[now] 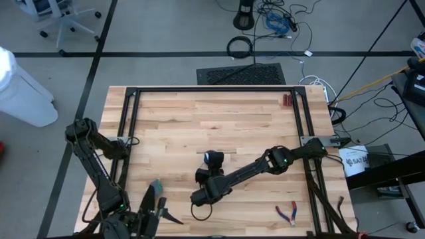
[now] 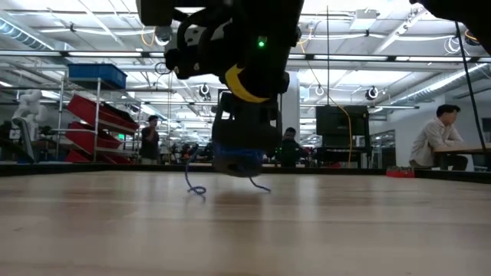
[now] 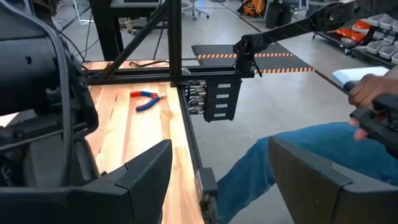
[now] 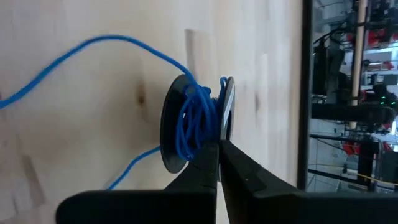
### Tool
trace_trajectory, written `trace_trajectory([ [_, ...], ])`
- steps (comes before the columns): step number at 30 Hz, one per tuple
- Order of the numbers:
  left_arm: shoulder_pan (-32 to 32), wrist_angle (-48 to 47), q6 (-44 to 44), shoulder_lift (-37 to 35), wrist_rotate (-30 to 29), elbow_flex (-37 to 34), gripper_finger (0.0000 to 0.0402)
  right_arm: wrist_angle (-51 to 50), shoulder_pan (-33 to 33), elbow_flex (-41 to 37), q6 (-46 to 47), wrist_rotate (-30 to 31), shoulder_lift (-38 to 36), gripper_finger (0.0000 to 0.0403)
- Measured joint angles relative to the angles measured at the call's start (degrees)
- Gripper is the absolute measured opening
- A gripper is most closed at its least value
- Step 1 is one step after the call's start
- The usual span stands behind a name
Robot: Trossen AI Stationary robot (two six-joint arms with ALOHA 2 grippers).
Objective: Coil cords
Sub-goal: Coil the blue wire onto the black spool, then return to home position
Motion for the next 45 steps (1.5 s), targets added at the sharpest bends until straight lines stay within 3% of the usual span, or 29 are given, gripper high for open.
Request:
trace_trajectory([
  [16, 0.0, 1.6, -0.3, 0.0, 0.0, 0.0, 0.0271, 1.3, -0.8, -0.1, 0.0, -6.9, -0.1, 0.0002],
  [29, -0.5, 1.6, -0.3, 0.0, 0.0, 0.0, 0.0271, 3.9, -0.7, -0.1, -1.3, -11.7, -0.1, 0.0048],
  [45, -2.1, 1.6, -1.8, 0.0, -2.7, 0.0, 0.0271, 0.9, 2.4, 0.0, 2.9, -11.2, -2.6, 0.0175],
])
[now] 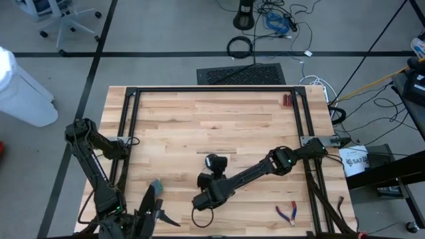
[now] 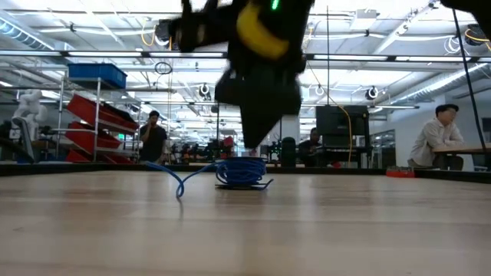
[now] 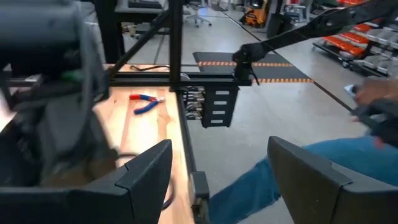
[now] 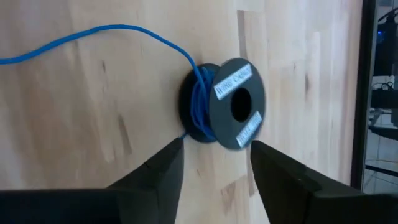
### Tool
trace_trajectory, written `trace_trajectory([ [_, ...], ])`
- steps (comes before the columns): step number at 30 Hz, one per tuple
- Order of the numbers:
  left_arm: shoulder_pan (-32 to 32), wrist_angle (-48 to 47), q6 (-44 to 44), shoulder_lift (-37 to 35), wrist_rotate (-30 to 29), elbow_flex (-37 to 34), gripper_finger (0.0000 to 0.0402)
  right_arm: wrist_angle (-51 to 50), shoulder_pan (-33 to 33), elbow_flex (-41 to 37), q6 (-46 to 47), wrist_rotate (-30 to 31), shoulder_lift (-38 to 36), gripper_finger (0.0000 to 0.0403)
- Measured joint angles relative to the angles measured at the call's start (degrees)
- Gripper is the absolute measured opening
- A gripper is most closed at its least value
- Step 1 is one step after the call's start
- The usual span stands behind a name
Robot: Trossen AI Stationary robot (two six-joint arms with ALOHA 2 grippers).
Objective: Coil cords
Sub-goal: Return to home position
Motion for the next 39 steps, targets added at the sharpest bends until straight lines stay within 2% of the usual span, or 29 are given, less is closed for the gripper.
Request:
trace_trajectory([
  [7, 0.3, 1.6, -0.2, 0.0, -2.1, 0.0, 0.0271, -1.3, 6.4, 0.0, 0.5, -3.3, -7.7, 0.0171],
  [13, 1.8, 1.9, 0.0, -0.3, -4.1, 0.0, 0.0256, -1.7, 14.0, 0.0, 5.1, -4.5, -17.4, 0.0117],
  [16, 3.6, 1.9, 0.1, -1.0, -4.4, 0.0, 0.022, -2.3, 18.0, 0.0, 6.1, -4.5, -22.0, 0.0071],
  [20, 6.4, 1.9, 1.6, -2.0, -4.4, 0.0, 0.0149, -3.1, 23.4, 0.0, 5.4, -2.7, -27.3, 0.0011],
  [25, 8.9, 1.7, 4.5, -4.4, -4.4, 0.0, 0.0051, -3.1, 30.0, 0.0, 3.1, -0.6, -32.7, 0.0008],
  [27, 9.5, 1.7, 7.4, -6.4, -4.4, 0.0, 0.0017, -3.1, 33.0, 0.0, 3.1, 2.9, -34.3, 0.0003],
  [29, 10.1, 2.0, 10.6, -9.1, -4.3, 0.0, 0.0007, -3.0, 35.9, -1.1, 3.0, 7.1, -36.0, 0.0002],
  [34, 12.3, 2.1, 18.4, -13.8, -4.3, 0.0, 0.0011, -3.0, 42.4, -10.5, 7.8, 15.6, -41.2, 0.0001],
  [39, 14.8, 1.6, 23.7, -13.9, -4.0, 0.0, 0.0006, -2.8, 46.5, -29.5, 22.8, 22.1, -49.9, 0.0001],
])
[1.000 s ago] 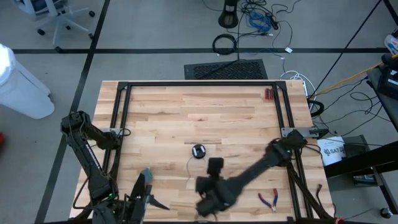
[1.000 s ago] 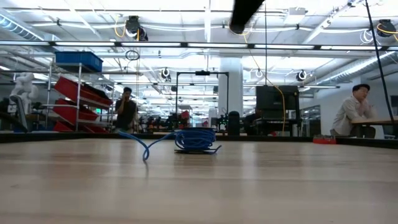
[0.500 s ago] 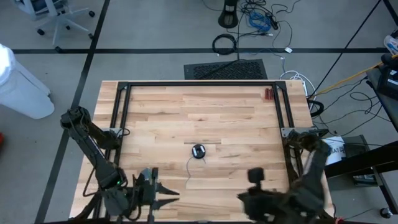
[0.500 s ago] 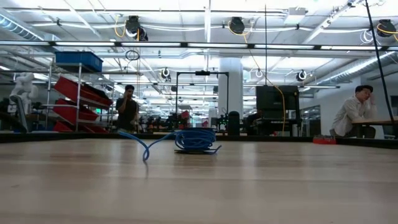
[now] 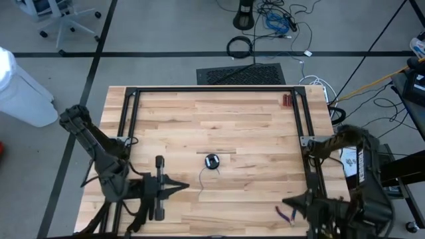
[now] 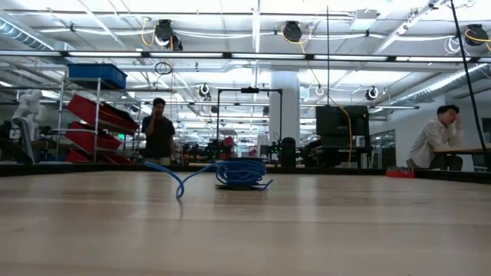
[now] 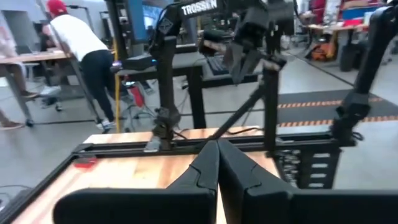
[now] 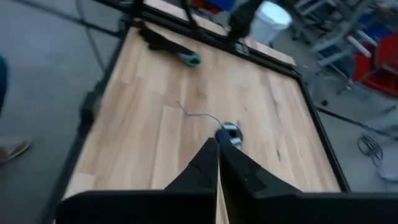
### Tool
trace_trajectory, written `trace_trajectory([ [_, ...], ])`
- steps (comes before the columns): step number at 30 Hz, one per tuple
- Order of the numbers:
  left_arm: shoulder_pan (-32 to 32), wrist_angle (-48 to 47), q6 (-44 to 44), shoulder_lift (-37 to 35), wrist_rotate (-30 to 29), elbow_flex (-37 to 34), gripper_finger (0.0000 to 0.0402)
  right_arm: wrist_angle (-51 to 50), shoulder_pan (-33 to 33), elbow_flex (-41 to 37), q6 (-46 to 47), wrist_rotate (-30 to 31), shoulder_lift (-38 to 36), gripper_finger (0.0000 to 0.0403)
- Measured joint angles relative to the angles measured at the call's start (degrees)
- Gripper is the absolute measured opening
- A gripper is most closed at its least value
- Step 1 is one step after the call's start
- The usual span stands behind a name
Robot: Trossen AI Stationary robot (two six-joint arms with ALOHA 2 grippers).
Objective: Coil cords
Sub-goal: Return to home position
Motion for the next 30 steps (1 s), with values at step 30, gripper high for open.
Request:
trace_trajectory([
  [30, 28.4, 32.6, -4.1, 4.2, 32.9, -28.1, 0.0008, 99.4, -11.6, -91.8, -39.3, -6.9, -59.3, 0.0],
])
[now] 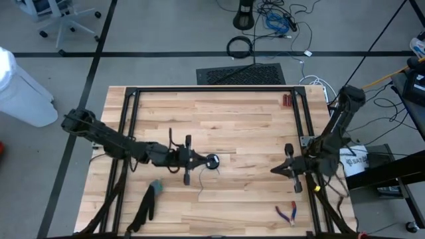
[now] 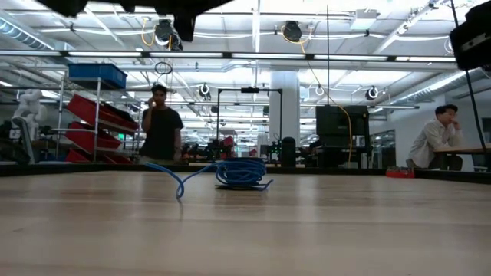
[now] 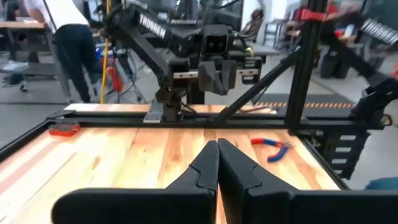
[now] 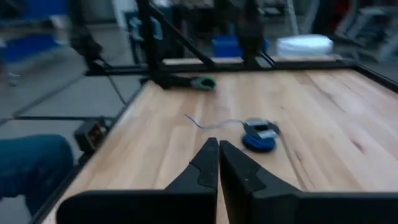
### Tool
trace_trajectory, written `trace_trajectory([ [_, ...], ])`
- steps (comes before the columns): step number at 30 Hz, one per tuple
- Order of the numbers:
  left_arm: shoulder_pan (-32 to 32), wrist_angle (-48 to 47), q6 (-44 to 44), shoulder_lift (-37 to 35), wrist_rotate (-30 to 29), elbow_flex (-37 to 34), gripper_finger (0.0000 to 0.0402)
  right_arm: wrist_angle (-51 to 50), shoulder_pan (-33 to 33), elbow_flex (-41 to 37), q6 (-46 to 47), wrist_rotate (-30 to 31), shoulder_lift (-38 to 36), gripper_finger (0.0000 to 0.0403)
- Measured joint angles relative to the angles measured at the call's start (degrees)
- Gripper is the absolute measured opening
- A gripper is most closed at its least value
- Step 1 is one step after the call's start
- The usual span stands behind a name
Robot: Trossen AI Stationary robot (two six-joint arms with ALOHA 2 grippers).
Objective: Coil cords
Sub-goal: Return to home position
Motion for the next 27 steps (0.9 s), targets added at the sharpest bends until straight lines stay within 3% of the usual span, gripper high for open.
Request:
trace_trajectory([
  [6, 5.4, 11.5, -0.5, 0.0, 6.5, -7.0, 0.0008, 12.9, -7.9, -7.3, -9.6, -11.1, -5.6, 0.0],
  [17, 8.6, 21.8, -4.4, -0.1, 8.1, -16.4, 0.0008, 12.5, -22.4, -12.1, -8.9, -29.2, -10.9, 0.0],
  [27, 9.6, 31.0, -6.0, -3.6, 7.8, -26.9, 0.0008, 11.6, -31.7, -12.1, -8.9, -38.4, -10.9, 0.0],
])
